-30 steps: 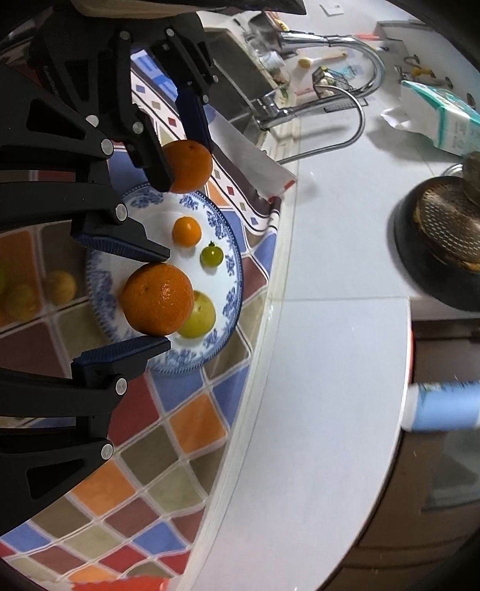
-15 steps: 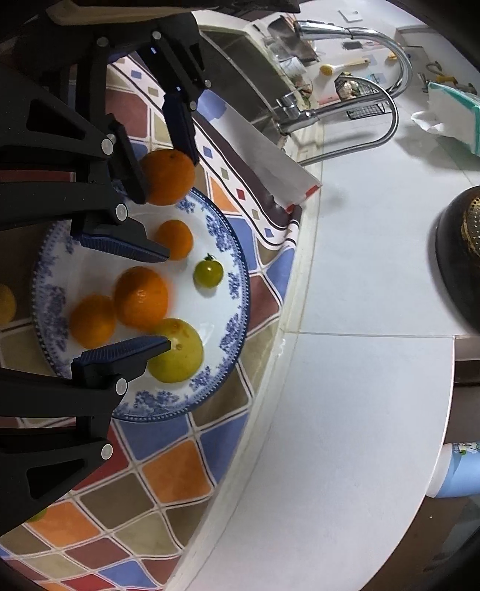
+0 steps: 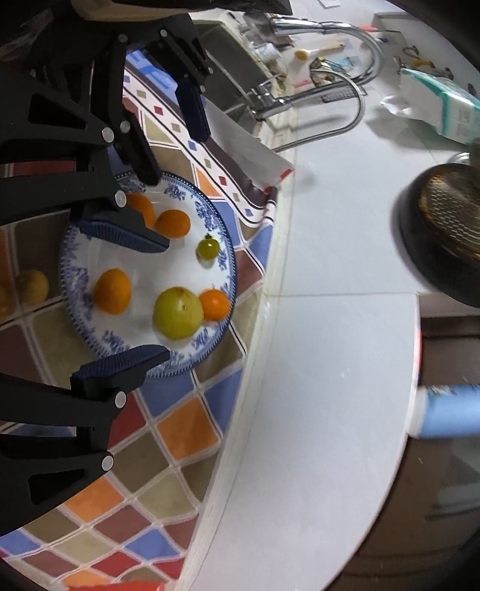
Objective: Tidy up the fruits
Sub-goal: 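Open both grippers to release the oranges onto the plate, then withdraw both grippers from the plate toward the remaining loose fruits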
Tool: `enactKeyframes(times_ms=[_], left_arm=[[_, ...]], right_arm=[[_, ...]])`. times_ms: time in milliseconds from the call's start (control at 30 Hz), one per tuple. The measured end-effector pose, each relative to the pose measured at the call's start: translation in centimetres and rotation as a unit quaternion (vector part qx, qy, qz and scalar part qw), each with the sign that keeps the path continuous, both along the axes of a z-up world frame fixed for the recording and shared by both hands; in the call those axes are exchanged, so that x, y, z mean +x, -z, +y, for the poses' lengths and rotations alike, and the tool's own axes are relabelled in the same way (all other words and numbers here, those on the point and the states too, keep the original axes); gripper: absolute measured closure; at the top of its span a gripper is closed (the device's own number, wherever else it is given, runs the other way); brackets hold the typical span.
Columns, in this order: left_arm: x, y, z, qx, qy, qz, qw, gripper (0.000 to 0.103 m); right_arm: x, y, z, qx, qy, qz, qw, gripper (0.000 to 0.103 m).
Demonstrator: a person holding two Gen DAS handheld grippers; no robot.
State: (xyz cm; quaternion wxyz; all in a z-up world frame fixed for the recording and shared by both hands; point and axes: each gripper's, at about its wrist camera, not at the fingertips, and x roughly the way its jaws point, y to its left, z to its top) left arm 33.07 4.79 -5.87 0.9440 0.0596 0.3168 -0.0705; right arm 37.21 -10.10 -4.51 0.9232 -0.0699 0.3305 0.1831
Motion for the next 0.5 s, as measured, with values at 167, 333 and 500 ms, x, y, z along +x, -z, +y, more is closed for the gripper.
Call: enactKeyframes(times_ms=[167,333,500], left_arm=[[-2.4,-1.8,-0.7,-0.006,-0.002,-0.017,0.9998,0.033],[-5.3,-3.5,-1.8,-0.014,0.001,-0.035,0.9993,0.029],[-8.1,-4.7,-3.0,-0.012,0.015,-0.051,0.9985,0.029]], right_arm=[[-2.8,-2.0,-1.8,0.004,0.03,-0.026,0.999,0.043],[-6.0,-3.7,-3.5,0.011,0.052,-0.052,0.997,0.038],[-9.2,-4.9,-5.1,0.012,0.07,-0.07,0.995,0.036]])
